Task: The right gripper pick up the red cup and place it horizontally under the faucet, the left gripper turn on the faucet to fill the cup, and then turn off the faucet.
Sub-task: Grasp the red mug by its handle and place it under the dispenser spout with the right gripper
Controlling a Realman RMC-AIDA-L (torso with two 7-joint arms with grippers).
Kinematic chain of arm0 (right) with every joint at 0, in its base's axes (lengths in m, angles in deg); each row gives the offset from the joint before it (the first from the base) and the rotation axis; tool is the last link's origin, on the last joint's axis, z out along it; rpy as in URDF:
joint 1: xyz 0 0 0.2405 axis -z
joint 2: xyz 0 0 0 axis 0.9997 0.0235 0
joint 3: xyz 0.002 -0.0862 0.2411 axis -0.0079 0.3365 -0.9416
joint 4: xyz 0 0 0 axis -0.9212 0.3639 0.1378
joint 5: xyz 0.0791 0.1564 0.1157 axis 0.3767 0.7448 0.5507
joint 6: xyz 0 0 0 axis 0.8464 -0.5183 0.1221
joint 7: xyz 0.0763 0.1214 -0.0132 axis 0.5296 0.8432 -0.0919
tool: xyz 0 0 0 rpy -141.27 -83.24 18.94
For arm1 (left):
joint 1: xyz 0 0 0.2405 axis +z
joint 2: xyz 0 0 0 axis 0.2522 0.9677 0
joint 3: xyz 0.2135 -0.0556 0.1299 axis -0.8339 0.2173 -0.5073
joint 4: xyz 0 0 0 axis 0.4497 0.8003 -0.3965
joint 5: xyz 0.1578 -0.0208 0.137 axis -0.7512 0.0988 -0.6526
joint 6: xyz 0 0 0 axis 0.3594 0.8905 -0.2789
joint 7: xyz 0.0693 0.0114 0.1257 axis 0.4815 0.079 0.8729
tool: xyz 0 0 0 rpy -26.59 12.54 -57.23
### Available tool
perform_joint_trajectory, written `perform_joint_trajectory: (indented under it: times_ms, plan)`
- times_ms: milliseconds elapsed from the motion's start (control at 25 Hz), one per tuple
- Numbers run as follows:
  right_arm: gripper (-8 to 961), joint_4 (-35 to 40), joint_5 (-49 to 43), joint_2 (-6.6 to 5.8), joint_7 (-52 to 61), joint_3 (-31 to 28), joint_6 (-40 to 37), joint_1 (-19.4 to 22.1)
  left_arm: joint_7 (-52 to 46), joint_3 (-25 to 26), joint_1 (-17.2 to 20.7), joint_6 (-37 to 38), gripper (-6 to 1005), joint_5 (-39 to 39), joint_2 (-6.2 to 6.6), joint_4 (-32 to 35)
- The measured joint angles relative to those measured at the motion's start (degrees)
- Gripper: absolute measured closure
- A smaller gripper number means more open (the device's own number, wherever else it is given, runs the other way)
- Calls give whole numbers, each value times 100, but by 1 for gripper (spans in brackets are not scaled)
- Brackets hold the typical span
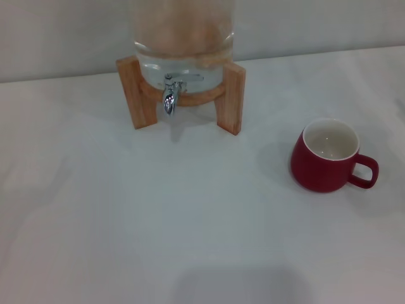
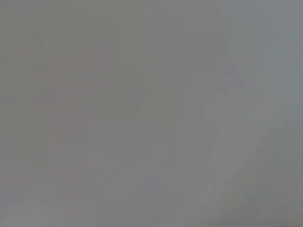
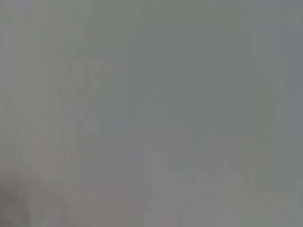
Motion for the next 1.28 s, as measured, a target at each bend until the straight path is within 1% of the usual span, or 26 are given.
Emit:
perform_joint_trajectory:
  times_ms: [1120,1280]
  plan:
    - [295,114,-71,9,0,0,-19,8,0,0,-16,0,153,0,9,0]
    - [295,148,-239,1,1,-1,-7,19,0,0,-16,0,153,1,9,0]
